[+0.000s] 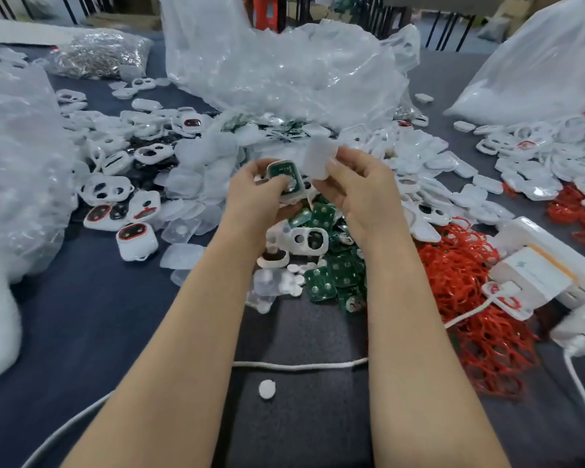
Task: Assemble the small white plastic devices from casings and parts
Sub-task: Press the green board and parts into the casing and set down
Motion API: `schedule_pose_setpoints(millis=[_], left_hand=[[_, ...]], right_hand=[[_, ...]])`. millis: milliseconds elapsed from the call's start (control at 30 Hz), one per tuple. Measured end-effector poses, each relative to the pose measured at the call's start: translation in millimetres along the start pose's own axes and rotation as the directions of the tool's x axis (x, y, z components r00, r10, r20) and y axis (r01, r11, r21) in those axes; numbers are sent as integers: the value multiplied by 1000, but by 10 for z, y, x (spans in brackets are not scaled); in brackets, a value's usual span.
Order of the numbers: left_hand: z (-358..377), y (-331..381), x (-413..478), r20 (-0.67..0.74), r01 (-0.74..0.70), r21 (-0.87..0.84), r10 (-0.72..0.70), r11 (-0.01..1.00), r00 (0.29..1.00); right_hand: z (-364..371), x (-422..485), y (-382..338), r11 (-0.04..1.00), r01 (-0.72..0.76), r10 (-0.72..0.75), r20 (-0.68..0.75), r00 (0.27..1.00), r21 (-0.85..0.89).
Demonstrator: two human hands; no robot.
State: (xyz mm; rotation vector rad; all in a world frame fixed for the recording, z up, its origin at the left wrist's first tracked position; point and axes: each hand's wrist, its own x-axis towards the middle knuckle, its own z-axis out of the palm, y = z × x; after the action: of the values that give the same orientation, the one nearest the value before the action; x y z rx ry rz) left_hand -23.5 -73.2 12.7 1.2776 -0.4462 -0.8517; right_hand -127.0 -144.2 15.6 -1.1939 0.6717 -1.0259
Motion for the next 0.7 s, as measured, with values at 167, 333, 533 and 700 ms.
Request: schedule_pose_setpoints(millis=[167,333,533,700], left_hand=[[-223,-41,32,-62,-37,28,39,999,997],[-218,-30,69,-49,-26,-16,25,1000,998],[-202,-103,81,-15,-10,1,10,1000,1000],[-204,-116,86,13,-25,-12,25,1000,1000]], right_hand=[[180,2,163,998,-70,70,18,997,-6],[205,3,223,993,-110,109,-23,994,-48],[214,-7,258,973,-45,49,11,999,-226],[209,-35,257,925,36,-26,31,999,-379]])
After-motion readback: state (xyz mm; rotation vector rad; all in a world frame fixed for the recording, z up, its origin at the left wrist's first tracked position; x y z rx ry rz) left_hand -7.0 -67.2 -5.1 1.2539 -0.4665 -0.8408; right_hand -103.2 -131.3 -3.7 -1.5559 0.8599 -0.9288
